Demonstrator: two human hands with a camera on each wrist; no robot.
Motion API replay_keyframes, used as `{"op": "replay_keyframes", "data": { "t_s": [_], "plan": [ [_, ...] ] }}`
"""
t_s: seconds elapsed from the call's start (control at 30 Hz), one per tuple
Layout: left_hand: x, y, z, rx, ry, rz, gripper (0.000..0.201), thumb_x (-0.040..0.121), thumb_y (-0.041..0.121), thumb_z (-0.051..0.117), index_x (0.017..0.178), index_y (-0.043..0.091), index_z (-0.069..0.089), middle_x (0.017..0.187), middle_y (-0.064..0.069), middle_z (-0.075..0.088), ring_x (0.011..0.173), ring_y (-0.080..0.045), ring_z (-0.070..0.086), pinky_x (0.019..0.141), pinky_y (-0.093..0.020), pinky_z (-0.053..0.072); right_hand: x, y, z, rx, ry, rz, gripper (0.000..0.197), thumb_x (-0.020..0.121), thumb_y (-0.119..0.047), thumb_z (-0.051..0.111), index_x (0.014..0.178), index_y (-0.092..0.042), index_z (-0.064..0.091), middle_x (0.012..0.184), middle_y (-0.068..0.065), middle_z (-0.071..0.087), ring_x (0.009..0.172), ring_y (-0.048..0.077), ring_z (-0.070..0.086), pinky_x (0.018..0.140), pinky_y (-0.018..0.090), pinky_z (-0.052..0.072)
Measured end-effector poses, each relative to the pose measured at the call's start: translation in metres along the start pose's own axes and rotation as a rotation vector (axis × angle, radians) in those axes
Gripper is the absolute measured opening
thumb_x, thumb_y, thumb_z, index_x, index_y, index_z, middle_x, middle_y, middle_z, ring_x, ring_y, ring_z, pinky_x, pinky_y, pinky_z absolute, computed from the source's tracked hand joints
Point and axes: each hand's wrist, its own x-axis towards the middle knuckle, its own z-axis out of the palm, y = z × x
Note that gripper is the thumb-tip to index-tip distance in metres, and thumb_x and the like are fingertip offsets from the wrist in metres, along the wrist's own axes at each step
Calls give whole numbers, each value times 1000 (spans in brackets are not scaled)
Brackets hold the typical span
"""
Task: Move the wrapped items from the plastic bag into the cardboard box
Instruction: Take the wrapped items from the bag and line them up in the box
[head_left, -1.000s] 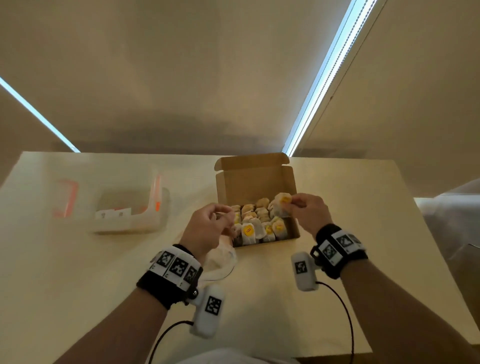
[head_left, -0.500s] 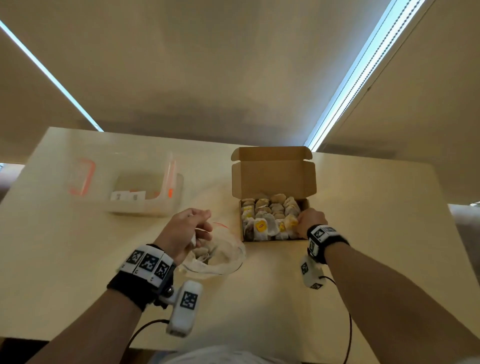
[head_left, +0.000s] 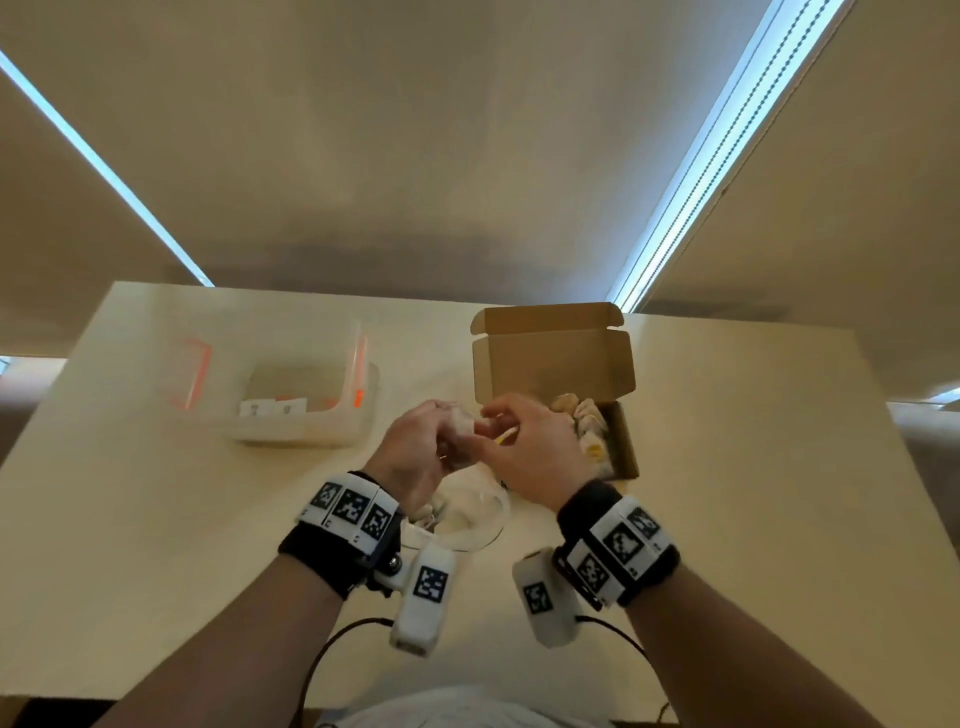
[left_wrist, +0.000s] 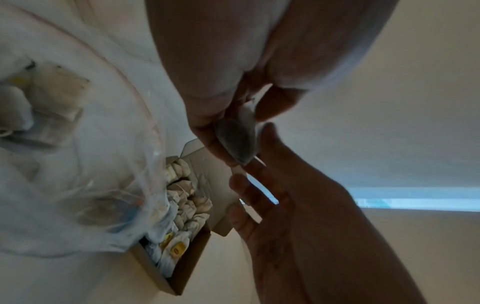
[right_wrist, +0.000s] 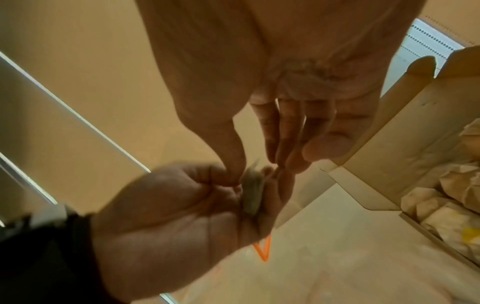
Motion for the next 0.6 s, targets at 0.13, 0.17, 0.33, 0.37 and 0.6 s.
{"op": "replay_keyframes", "data": {
  "t_s": [0.13,0.17,0.33,0.37,0.6],
  "plan": [
    [4,-10,4,306,31,96,11,102,12,47,104,2,52,88,-17,62,70,-19,61,66,-29,57,2,9,15,68,29,-4,7,85,-25,74,91,-23,71,89,-9,69,84,9,66,80,30,57],
    [6,-13,5,356,33,112,14,103,17,47,107,4,51,90,-17,63,72,-18,63,67,-29,58,2,14,17,108,32,13,6,85,-23,74,90,-23,71,87,-10,69,82,6,65,78,28,57],
    [11,-23,-2,472,36,121,8,97,9,53,100,16,51,110,-15,66,90,-23,66,81,-35,58,7,52,-6,181,76,148,9,85,-25,76,91,-20,71,85,-11,69,80,4,63,72,17,49],
    [13,-25,-5,517,49,122,11,96,7,51,100,17,52,111,-13,66,91,-24,66,83,-37,57,10,65,-15,160,111,191,7,85,-26,76,89,-22,70,86,-9,70,82,7,62,69,13,45],
    [14,-40,-29,956,92,41,8,91,16,56,91,23,58,94,-3,67,85,-22,69,81,-44,58,39,162,-45,-147,119,511,19,86,-29,73,103,-19,71,112,6,70,93,21,59,84,25,46]
  ]
}}
